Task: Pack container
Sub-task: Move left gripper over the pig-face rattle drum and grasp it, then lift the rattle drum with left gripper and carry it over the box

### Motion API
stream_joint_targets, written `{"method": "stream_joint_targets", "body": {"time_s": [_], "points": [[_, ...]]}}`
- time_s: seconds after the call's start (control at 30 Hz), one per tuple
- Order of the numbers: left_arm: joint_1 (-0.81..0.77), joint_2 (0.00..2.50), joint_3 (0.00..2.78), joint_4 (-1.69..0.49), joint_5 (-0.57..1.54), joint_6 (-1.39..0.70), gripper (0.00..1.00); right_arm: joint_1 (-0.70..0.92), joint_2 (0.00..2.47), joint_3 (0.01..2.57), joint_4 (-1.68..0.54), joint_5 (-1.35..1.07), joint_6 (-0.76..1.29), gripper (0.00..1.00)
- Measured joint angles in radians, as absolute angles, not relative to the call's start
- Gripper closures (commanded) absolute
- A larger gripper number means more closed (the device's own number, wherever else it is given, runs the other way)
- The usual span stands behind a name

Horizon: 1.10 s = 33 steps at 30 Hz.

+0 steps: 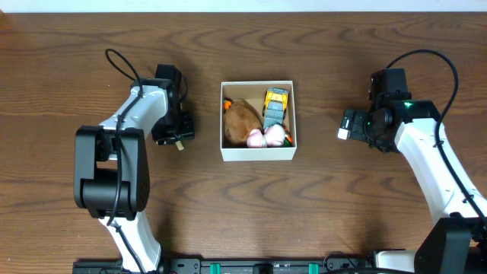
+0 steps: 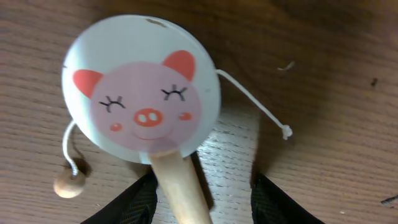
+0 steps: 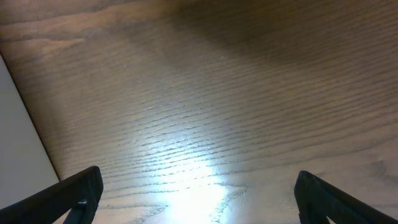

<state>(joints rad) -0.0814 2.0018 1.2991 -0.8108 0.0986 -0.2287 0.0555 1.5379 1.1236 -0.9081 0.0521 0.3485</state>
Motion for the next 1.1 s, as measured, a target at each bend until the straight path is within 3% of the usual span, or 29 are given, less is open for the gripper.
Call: {"method": "stream_joint_targets", "body": {"time_s": [0.2,0.33,0.7,0.77,1.1], "points": [[-0.073,2.002,1.299,-0.805,0.097,-0.232,0.66,0.056,1.538,1.124,-0.908,0.052,0.348,0.01],[-0.073,2.002,1.299,-0.803,0.094,-0.234,0.79,0.056,1.538,1.124,-0.908,0.052,0.348,0.01],[-0.072,2.001,1.299,-0.810,0.094,-0.236,0.81,0.056,1.538,1.124,-0.908,0.052,0.348,0.01],[-0.073,2.001,1.299,-0.831,0.097,-0.239,0.88,0.056,1.538,1.124,-0.907,0.052,0.348,0.01],[-0.133,1.858,1.429,-0.977,0.098,-0.239,0.94,0.056,1.538,1.124,-0.900,0.052,0.348,0.01]]}}
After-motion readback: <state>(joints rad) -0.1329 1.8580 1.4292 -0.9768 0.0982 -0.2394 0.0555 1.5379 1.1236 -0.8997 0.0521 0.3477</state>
